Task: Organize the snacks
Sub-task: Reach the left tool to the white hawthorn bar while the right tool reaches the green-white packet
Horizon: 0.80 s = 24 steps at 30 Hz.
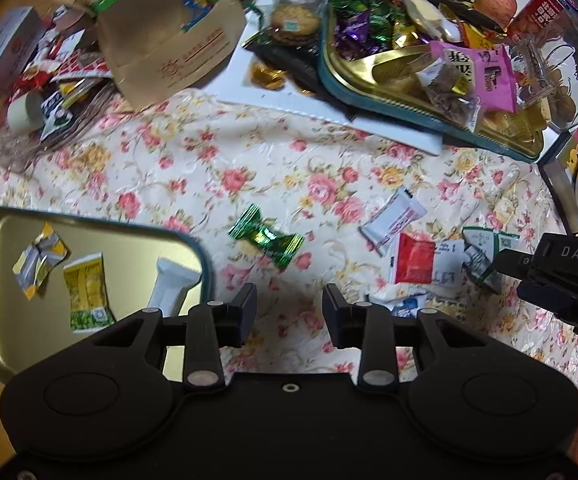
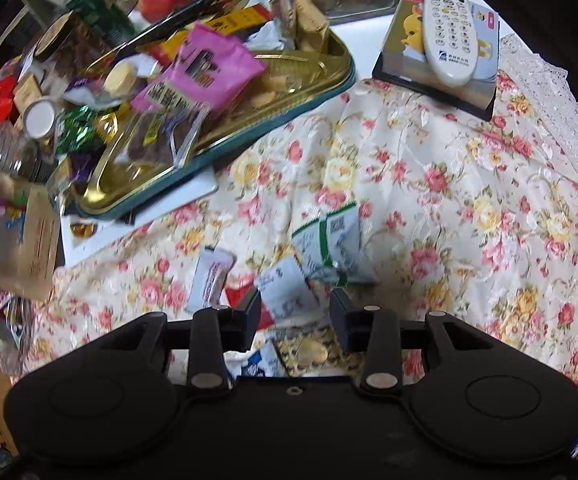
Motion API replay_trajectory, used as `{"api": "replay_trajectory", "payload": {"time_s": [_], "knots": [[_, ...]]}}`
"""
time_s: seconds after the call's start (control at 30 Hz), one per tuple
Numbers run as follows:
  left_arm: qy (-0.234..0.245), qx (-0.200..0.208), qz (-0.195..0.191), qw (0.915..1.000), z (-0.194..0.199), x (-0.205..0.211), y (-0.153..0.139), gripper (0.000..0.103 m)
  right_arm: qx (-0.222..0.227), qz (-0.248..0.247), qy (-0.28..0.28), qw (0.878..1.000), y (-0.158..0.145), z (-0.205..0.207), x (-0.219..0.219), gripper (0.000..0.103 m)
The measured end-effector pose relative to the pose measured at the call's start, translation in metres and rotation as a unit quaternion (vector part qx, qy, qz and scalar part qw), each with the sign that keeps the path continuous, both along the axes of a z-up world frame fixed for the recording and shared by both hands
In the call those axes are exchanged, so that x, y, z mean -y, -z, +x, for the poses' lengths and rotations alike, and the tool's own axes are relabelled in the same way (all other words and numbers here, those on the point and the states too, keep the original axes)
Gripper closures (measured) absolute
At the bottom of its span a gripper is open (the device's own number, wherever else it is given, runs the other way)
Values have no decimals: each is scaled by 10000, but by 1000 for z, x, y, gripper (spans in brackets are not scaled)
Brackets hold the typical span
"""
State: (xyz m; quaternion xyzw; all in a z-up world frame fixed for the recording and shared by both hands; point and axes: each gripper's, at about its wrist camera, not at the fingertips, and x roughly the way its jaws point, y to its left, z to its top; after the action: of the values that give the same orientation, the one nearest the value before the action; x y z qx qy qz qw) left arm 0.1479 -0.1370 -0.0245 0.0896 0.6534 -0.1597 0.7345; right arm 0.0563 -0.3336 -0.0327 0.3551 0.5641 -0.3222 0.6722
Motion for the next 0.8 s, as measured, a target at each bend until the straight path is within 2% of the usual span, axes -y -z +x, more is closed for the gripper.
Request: {"api": "replay_trajectory", "payload": {"time_s": [0.17,0.27,0.4,0.53,0.67,0.8], "knots": [[320,160,62,9993,7,28,-3,58,-60,-121,66,9999,0,2,20,62],[476,254,87,9985,11,45,-3,58,-170,-339,-193,9991,3,6,27,62],[569,227,-67,9981,10,53,6,58,-307,-628,-251,9972,13,4,41,63],[698,59,-160,9974,11,59,17,58,-343,-338,-54,9988,25,1,52,63],[739,101,-253,9969,13,63,18,58,-281,46,75,9996,31,3,53,62],[672,46,-331,9972,17,63,18,58,-353,57,-164,9992,35,10,41,61]]}}
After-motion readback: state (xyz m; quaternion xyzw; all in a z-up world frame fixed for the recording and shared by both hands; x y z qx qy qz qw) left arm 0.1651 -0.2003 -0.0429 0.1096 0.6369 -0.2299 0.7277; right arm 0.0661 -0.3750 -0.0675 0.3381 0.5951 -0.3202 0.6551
